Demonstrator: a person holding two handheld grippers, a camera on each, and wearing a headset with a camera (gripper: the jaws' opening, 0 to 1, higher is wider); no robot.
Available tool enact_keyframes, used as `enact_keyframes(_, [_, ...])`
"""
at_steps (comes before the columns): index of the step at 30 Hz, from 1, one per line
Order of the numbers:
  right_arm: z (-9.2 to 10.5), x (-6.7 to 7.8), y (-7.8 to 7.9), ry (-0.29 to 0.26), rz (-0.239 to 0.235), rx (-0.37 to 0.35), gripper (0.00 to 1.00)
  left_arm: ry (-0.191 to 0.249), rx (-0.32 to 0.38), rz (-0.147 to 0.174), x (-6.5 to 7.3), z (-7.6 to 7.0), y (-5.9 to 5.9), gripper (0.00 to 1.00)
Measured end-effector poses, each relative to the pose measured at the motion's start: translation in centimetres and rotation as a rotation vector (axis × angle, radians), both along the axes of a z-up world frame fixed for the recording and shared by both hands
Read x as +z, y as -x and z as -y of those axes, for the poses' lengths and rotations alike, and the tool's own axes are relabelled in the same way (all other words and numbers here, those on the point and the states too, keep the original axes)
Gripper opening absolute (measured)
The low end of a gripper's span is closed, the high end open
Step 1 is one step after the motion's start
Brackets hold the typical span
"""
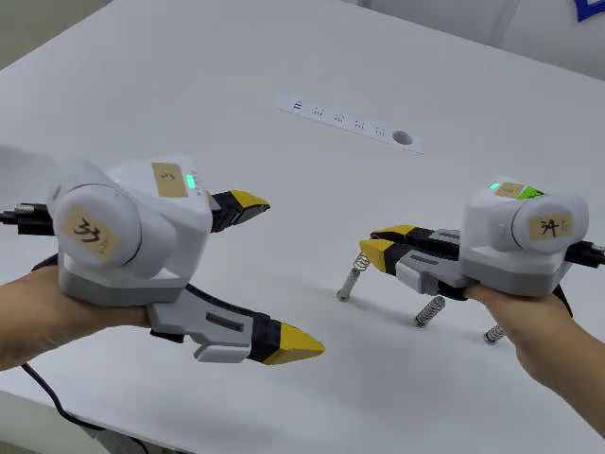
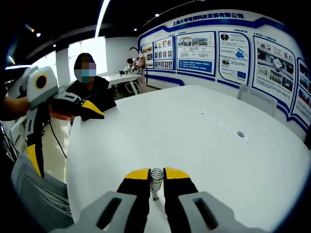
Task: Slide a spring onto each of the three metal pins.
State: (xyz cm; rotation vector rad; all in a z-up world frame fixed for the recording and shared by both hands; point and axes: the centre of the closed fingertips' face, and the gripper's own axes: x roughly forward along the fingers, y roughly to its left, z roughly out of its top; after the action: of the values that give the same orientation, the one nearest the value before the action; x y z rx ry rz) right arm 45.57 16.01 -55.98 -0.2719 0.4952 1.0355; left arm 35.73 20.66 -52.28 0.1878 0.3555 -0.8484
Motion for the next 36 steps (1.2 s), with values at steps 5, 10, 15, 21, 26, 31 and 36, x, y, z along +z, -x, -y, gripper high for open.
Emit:
enact_keyframes(5, [-0.1,-0.5,0.2,0.010,-0.007,0.013,0.11,-0.004,0.000,-0.012,-0.3,0.0,0.0,0.96])
enact_keyframes(10, [-0.2,-1.0,0.3,0.020,-0.008,0.016,0.11,0.012,0.016,-0.007,0.0,0.0,-0.2,0.99])
enact_keyframes(15, [-0.2,-1.6,0.1,0.027,-0.012,0.014,0.11,0.008,0.033,-0.007,-0.1,-0.3,-0.2,1.00])
enact_keyframes(21, [-0.4,-2.5,0.1,0.037,-0.025,0.014,0.11,0.003,0.041,-0.017,-0.3,-0.7,-0.1,1.00])
enact_keyframes(26, [-0.5,-3.7,0.2,0.070,-0.019,0.014,0.11,0.012,0.040,-0.020,-0.5,-0.6,0.0,1.00])
enact_keyframes(31, [-0.7,-4.8,0.2,0.094,-0.027,0.007,0.11,0.023,0.048,-0.029,-0.6,-0.7,0.2,1.00])
enact_keyframes(36, [-0.8,-5.6,0.3,0.116,-0.030,0.007,0.11,0.023,0.056,-0.034,-0.7,-1.1,0.3,1.00])
